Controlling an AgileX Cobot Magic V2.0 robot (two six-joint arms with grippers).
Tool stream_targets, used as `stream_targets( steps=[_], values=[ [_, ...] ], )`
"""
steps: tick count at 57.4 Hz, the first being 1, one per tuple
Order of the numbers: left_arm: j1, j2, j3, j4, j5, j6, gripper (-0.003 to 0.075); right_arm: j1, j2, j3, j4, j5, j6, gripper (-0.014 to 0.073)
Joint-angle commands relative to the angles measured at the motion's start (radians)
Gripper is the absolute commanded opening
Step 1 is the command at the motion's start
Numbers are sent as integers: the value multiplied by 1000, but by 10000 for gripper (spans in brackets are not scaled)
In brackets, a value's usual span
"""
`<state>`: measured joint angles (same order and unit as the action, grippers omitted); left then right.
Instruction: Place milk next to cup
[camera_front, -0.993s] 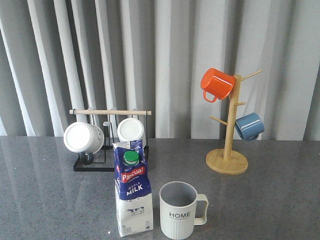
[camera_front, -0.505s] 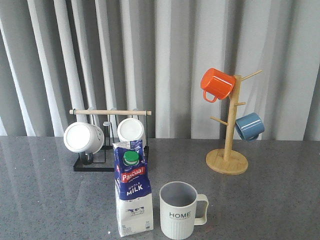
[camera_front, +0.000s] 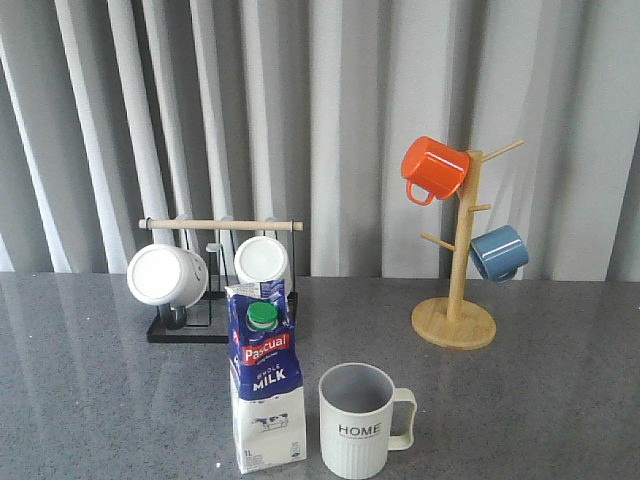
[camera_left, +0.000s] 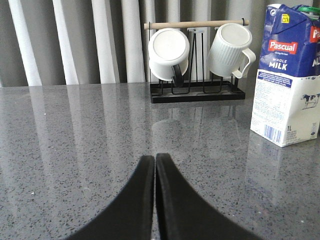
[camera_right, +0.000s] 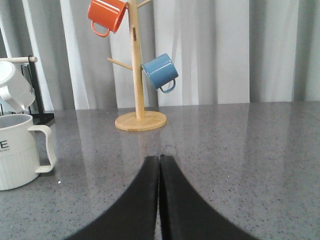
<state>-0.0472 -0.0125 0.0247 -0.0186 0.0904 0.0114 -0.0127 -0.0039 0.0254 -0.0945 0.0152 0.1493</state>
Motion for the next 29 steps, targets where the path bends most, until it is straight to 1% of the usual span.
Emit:
stream_targets(
  steps=[1, 5, 11, 16, 29],
  values=[
    [-3, -11, -20, -3, -72, -6, -7, -1, -19, 11, 3, -38, -3, -9],
    [-3, -11, -20, -3, -72, -6, -7, -1, -19, 11, 3, -30, -3, -9],
    [-3, -11, -20, -3, -72, -6, -7, 1, -19, 11, 10, 28, -5, -9],
    [-3, -11, -20, -3, -72, -6, -7, 23, -19, 11, 5, 35, -27, -9],
    [-3, -11, -20, -3, -72, -6, -7, 34, -19, 11, 2, 5, -182, -9]
  ],
)
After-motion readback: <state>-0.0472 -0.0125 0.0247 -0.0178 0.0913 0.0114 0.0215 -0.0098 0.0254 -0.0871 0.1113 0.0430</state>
